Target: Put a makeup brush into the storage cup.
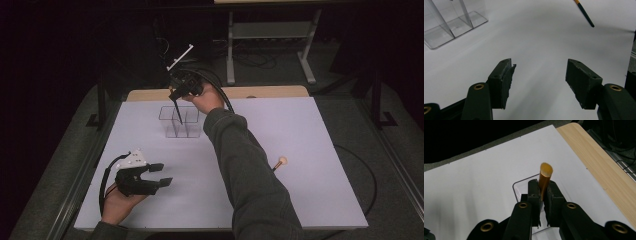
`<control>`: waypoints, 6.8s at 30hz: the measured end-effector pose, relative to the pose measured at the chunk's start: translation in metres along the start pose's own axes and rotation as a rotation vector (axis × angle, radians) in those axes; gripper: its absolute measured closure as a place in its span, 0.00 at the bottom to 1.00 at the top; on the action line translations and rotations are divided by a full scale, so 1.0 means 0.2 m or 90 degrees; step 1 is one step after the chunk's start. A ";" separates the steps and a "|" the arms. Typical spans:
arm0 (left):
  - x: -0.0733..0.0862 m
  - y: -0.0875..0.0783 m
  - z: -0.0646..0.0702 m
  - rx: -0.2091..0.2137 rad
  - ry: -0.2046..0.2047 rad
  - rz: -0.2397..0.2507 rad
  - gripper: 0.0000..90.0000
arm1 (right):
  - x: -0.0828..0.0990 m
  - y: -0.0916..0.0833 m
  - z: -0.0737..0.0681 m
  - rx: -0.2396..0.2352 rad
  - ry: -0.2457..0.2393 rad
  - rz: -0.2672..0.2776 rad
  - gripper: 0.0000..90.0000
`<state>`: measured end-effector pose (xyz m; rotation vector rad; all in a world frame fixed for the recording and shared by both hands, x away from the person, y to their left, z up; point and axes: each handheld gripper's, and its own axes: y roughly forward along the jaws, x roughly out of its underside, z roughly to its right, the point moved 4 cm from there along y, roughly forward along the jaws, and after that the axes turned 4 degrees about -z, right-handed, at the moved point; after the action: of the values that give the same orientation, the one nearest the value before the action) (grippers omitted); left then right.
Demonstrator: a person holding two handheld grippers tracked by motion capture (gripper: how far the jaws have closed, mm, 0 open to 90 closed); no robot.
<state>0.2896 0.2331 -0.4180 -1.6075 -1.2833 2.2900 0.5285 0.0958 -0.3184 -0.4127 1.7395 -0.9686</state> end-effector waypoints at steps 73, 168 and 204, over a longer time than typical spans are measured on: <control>-0.01 0.00 0.00 0.006 0.009 0.001 0.42 | 0.19 0.18 0.03 0.004 0.046 -0.045 0.85; 0.01 0.02 -0.01 0.004 0.004 -0.016 0.40 | 0.55 -0.24 -0.05 -0.007 0.059 0.042 0.63; 0.01 0.03 -0.01 0.002 0.009 -0.021 0.39 | 0.75 -0.38 -0.06 0.000 0.091 0.056 0.57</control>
<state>0.2922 0.2314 -0.4229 -1.5872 -1.2922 2.2559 0.4461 -0.0476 -0.3525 -0.2695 1.8695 -0.9537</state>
